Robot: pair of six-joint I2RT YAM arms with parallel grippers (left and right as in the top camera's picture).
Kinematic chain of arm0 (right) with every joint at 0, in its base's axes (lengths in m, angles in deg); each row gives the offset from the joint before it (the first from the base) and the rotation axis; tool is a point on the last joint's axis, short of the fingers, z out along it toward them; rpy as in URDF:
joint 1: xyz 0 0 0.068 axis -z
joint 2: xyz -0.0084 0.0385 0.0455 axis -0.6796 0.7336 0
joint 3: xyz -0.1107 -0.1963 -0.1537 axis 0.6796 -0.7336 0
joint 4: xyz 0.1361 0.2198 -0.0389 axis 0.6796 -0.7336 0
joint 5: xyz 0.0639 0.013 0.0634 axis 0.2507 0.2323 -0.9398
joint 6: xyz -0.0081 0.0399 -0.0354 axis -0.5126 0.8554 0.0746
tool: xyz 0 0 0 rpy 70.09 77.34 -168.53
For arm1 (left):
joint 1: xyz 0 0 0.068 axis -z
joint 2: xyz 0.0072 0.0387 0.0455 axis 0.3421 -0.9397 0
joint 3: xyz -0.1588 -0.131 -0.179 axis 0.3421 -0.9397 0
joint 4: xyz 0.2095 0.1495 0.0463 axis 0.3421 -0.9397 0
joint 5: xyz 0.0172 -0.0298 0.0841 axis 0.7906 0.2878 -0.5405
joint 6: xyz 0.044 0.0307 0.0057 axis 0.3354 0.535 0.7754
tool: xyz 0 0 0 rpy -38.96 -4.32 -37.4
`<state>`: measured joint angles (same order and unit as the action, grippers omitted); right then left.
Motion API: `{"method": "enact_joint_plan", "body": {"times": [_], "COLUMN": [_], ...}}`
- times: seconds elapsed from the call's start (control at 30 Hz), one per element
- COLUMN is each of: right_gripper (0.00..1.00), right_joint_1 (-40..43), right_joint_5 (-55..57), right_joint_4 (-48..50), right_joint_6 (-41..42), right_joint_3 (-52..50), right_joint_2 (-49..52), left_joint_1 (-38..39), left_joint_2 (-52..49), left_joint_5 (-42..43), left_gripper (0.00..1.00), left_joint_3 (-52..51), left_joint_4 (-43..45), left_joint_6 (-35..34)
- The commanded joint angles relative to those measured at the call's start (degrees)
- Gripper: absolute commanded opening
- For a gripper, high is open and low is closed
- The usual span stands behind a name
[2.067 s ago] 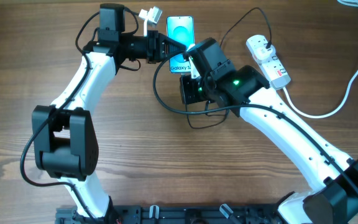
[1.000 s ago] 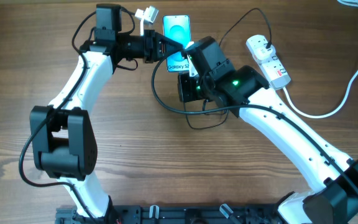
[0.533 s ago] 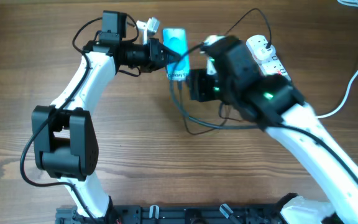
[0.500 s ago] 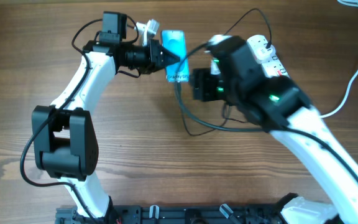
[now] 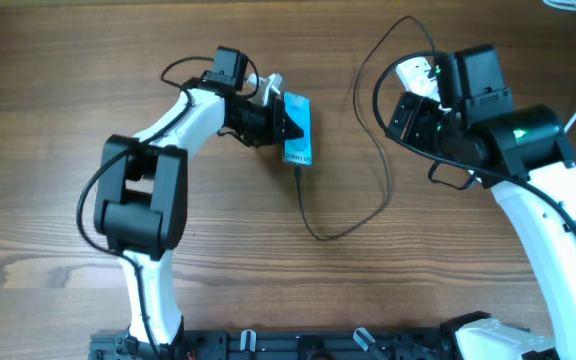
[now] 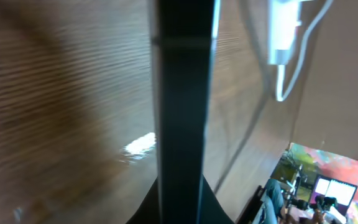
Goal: Plug charger to phone and switch on socket
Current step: 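Lower the plugged phone onto the table and open both grippers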
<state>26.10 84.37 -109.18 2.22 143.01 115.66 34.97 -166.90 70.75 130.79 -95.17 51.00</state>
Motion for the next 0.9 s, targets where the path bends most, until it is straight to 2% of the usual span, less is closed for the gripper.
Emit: {"method": "enact_joint_plan", "body": {"times": [0.0, 0.13, 0.27, 0.33, 0.37, 0.43, 0.7, 0.8, 0.87], "right_gripper": [1.0, 1.0, 1.0, 1.0, 1.0, 1.0, 1.0, 1.0, 1.0], "right_joint_1": [0.1, 0.1, 0.1, 0.1, 0.1, 0.1, 0.1, 0.1, 0.1], "right_joint_5": [-2.1, -7.9, -8.8, -9.0, -9.2, -9.6, -9.6, -9.6, -9.6], "right_joint_4": [0.3, 1.9, 2.2, 1.8, 1.4, 0.8, 0.1, 0.1, 0.1], "right_joint_6": [1.0, 1.0, 0.8, 0.8, 0.8, 0.8, -0.3, -0.7, -0.7], "right_joint_3": [-1.0, -1.0, -1.0, -1.0, -1.0, -1.0, -1.0, -1.0, -1.0], "right_joint_2": [0.6, 1.4, 3.3, 4.5, 5.2, 6.2, 6.8, 6.8, 6.8], "left_joint_1": [0.7, 2.0, 4.3, 5.1, 5.5, 5.6, 5.4, 5.4, 5.4], "left_joint_2": [-2.7, -3.8, -4.3, -4.7, -5.0, -5.2, -5.2, -5.2, -5.2], "left_joint_5": [1.0, 1.0, -0.1, -0.5, -0.9, -1.8, -8.3, -11.0, -12.9], "left_gripper": [0.05, 0.06, 0.07, 0.1, 0.16, 0.17, 0.17, 0.23, 0.24], "left_joint_3": [0.2, 0.2, 0.2, 0.2, 0.2, 0.2, 0.2, 0.2, 0.2], "left_joint_4": [0.7, 3.7, 4.3, 4.8, 5.0, 4.9, 3.6, 3.0, 2.2], "left_joint_6": [-0.5, -0.7, -0.7, -0.7, -0.7, -0.7, -0.7, -0.7, -0.7]}}
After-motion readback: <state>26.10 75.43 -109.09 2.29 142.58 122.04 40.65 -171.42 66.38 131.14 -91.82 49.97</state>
